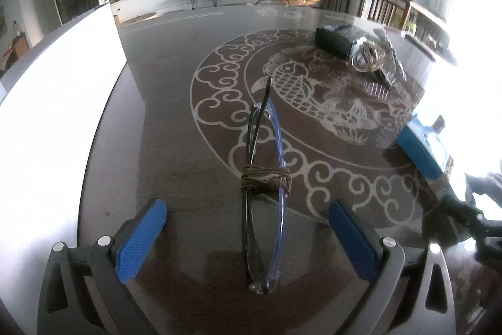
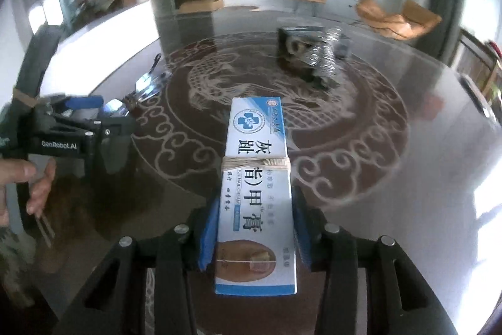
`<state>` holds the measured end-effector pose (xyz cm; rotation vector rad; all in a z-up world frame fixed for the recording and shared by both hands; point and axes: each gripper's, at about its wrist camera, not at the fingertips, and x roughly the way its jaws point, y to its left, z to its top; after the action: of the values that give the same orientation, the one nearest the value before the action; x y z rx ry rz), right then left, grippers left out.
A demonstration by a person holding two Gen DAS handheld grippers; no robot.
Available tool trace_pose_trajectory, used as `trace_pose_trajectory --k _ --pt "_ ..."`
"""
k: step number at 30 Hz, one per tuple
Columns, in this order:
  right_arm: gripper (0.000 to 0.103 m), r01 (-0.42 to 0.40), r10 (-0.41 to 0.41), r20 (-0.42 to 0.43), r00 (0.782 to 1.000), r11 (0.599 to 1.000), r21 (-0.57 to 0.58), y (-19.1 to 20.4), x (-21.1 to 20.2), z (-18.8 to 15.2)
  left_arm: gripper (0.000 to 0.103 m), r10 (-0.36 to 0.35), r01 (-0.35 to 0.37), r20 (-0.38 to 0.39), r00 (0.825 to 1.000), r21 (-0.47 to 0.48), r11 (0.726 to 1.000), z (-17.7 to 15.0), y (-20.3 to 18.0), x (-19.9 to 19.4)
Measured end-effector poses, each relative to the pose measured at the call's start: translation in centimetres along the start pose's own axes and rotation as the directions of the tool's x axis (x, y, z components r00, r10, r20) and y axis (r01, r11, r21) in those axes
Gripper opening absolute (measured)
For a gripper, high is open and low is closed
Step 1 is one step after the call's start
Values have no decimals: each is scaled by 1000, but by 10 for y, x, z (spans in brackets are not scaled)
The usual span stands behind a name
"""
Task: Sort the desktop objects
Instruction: 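Carry the eyeglasses and ointment box over the bin and release both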
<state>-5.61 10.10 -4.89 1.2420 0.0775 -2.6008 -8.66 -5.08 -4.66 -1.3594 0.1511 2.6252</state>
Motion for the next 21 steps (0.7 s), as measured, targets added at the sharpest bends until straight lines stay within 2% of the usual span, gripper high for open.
trace_pose_trajectory --k 2,4,5,7,8,12,15,18,21 --pt "62 -41 40 8 999 998 43 -2 -2 -1 103 -14 14 -16 1000 19 1000 6 -2 2" --pt "70 -36 36 -2 999 999 25 3 -1 4 103 -23 25 -40 999 40 999 12 -4 6" --pt "73 -34 34 -6 999 999 11 6 0 6 97 -27 29 -36 999 53 998 16 -6 6" --pt "85 -55 55 -32 998 998 -15 11 7 17 41 -46 46 -5 999 87 995 19 -12 1" --pt "85 -52 51 -54 997 998 -17 12 10 21 29 -48 49 -9 999 102 994 21 -17 -1" --pt "83 -52 54 -177 983 999 15 3 23 48 28 -60 62 -26 998 96 993 19 -22 -6" --pt "45 10 -28 -244 969 997 -76 6 28 61 27 -84 83 5 996 68 994 7 -16 -23" --pt "44 -27 13 -287 958 999 -45 -2 19 59 27 -102 100 55 993 30 995 -2 -5 -46" --pt "44 -60 60 -272 961 998 11 -10 -1 60 27 -125 128 106 986 -18 992 -9 6 -72"
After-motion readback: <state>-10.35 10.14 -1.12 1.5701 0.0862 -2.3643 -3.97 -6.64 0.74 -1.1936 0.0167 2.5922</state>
